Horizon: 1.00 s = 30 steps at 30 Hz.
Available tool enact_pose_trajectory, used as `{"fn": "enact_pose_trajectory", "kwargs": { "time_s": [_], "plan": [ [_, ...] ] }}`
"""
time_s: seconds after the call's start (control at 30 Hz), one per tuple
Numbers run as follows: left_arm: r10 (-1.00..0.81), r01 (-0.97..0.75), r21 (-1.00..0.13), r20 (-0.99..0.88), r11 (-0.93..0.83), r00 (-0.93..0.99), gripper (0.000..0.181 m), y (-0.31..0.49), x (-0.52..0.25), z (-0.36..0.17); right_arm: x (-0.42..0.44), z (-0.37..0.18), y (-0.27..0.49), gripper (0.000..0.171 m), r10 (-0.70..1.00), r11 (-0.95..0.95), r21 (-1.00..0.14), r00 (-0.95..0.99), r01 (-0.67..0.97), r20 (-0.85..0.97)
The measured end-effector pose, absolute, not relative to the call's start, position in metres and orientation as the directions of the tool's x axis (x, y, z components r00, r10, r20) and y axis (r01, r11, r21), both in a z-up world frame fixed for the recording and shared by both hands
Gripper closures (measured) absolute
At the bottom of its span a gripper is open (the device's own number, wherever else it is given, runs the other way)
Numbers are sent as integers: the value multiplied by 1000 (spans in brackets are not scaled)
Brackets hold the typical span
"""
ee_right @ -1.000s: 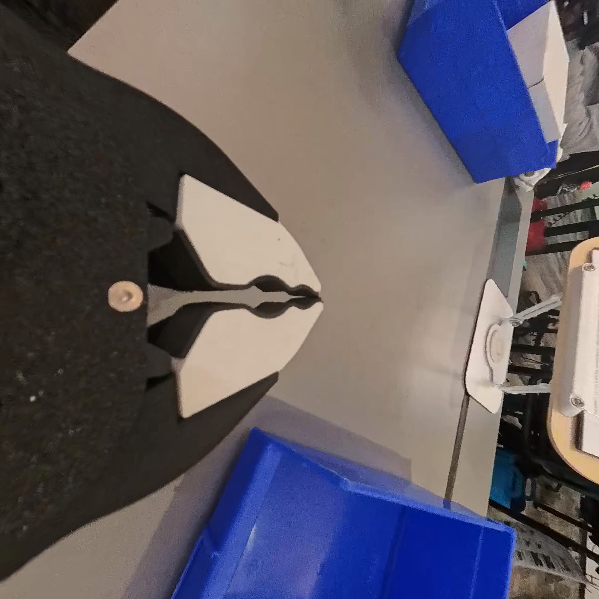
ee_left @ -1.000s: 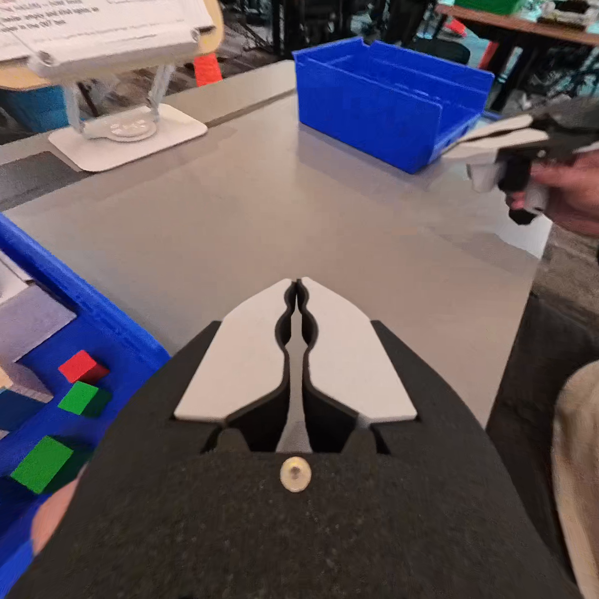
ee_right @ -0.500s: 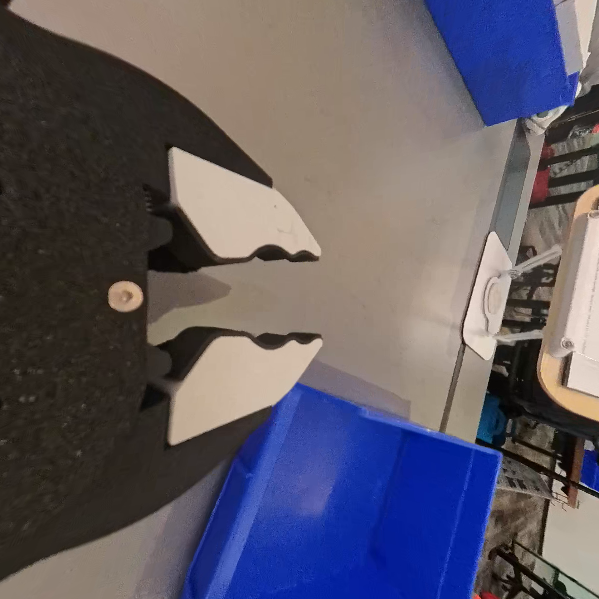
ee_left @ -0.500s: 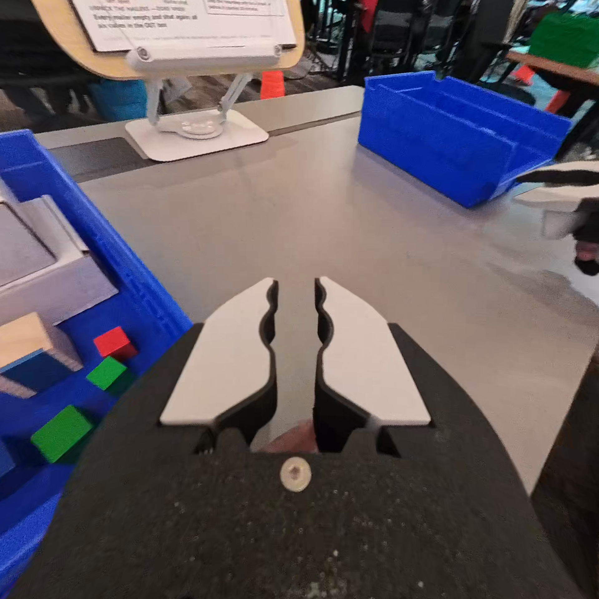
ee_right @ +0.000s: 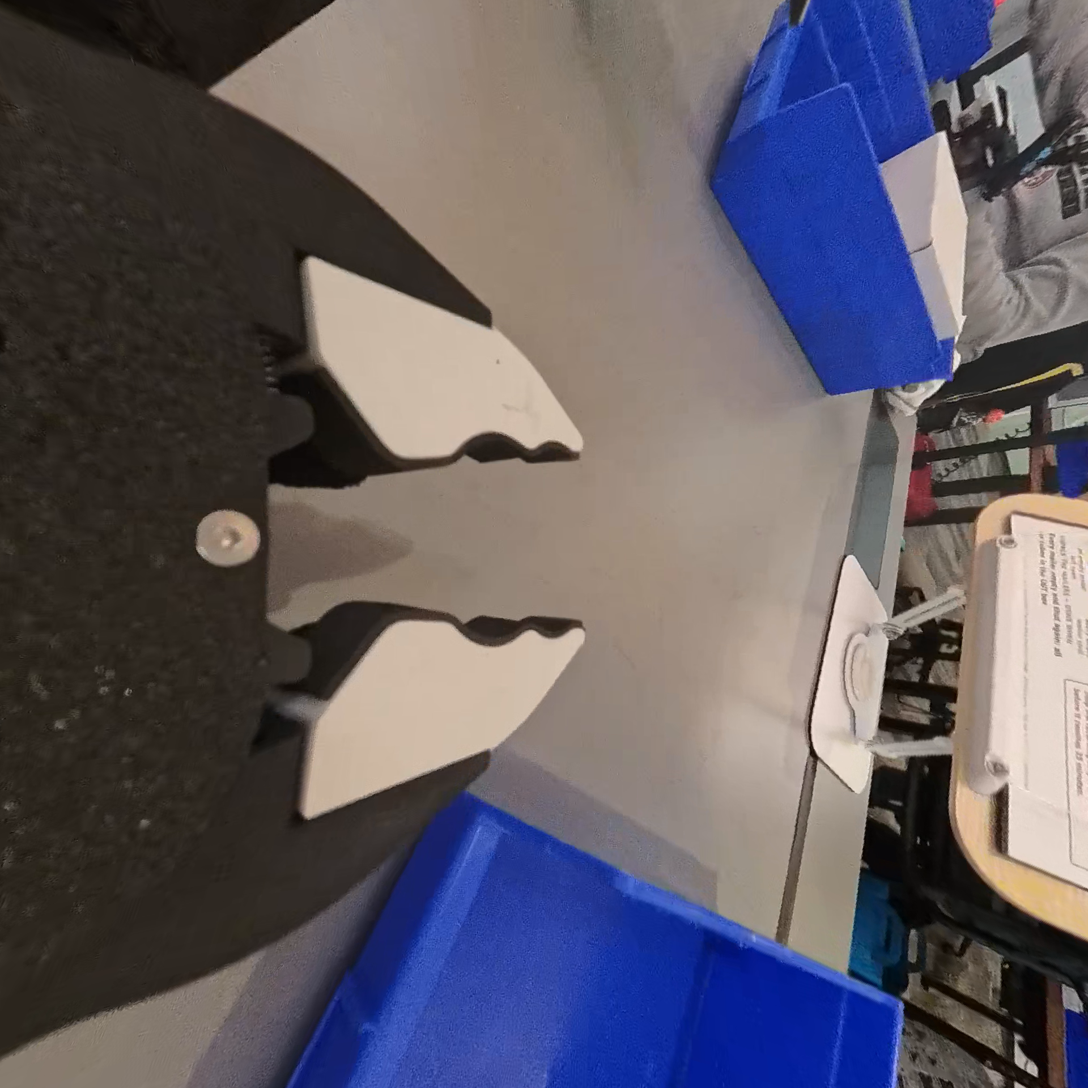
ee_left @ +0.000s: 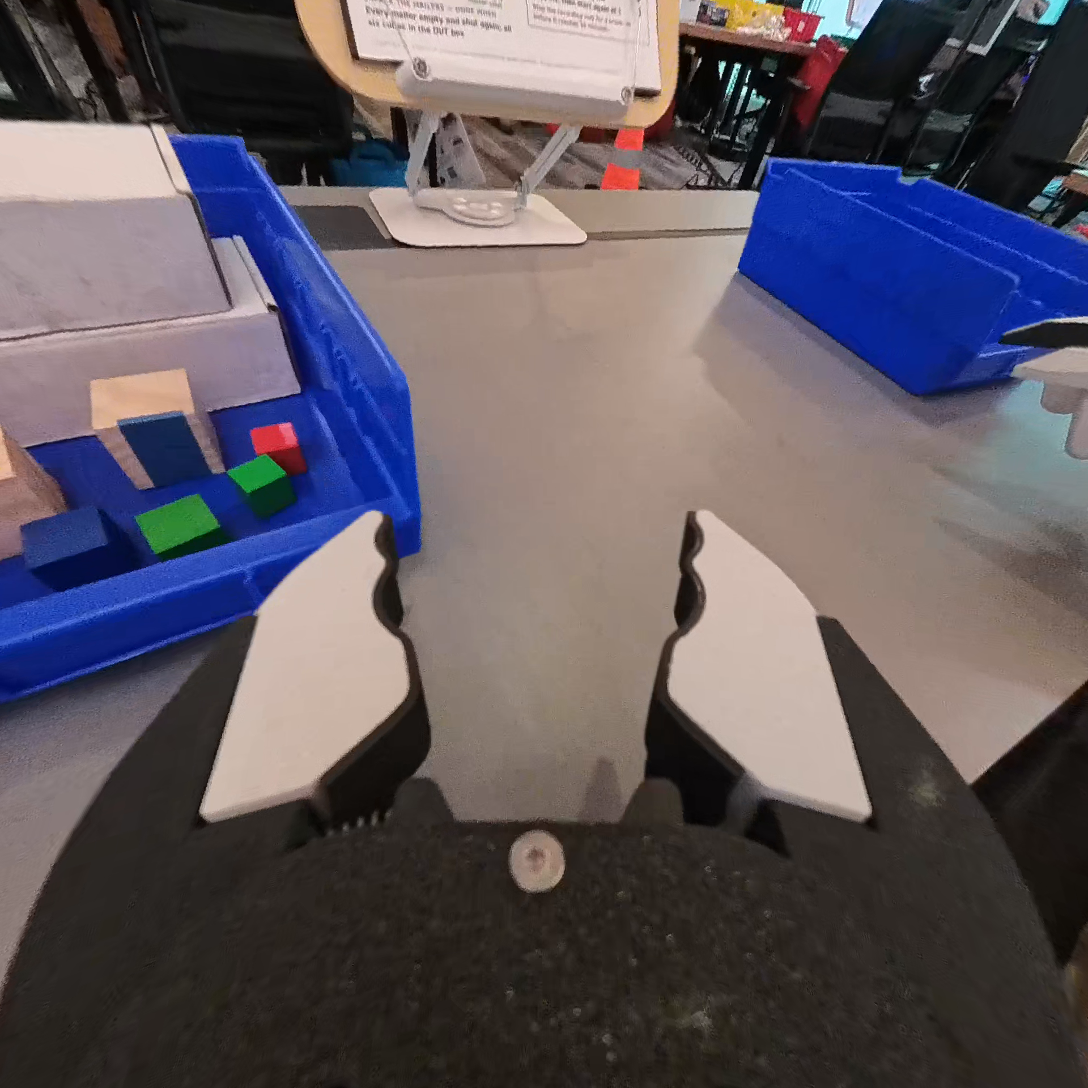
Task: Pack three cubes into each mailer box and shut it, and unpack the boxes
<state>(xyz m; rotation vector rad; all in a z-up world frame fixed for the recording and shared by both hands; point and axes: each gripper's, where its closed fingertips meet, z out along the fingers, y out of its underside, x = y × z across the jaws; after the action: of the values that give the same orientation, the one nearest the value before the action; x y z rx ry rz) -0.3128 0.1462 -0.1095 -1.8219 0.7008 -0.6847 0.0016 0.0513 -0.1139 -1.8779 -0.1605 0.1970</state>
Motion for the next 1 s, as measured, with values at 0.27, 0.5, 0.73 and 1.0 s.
{"fn": "enact_pose_trajectory", "kwargs": {
  "time_s": [0.27, 0.5, 0.73, 1.0],
  "plan": [
    [-795, -112, -941, 203, -320, 572, 128, 132, -305, -96, -14, -129, 52, 132, 268, -370, -928, 961, 39, -66],
    [-873, 204, -879, 464, -431, 153, 103, 112, -297, -35, -11, -128, 51, 131, 269, -366, -930, 960, 22, -83],
    [-982, -152, -985, 51, -79, 179, 97, 204, -343, 4, -12, -128, 52, 131, 282, -371, -928, 951, -15, -128],
    [-980, -819, -574, -160, -4, 117, 78, 405, -379, -47, -18, -134, 58, 130, 300, -389, -921, 945, -1, -127]
  ]
}}
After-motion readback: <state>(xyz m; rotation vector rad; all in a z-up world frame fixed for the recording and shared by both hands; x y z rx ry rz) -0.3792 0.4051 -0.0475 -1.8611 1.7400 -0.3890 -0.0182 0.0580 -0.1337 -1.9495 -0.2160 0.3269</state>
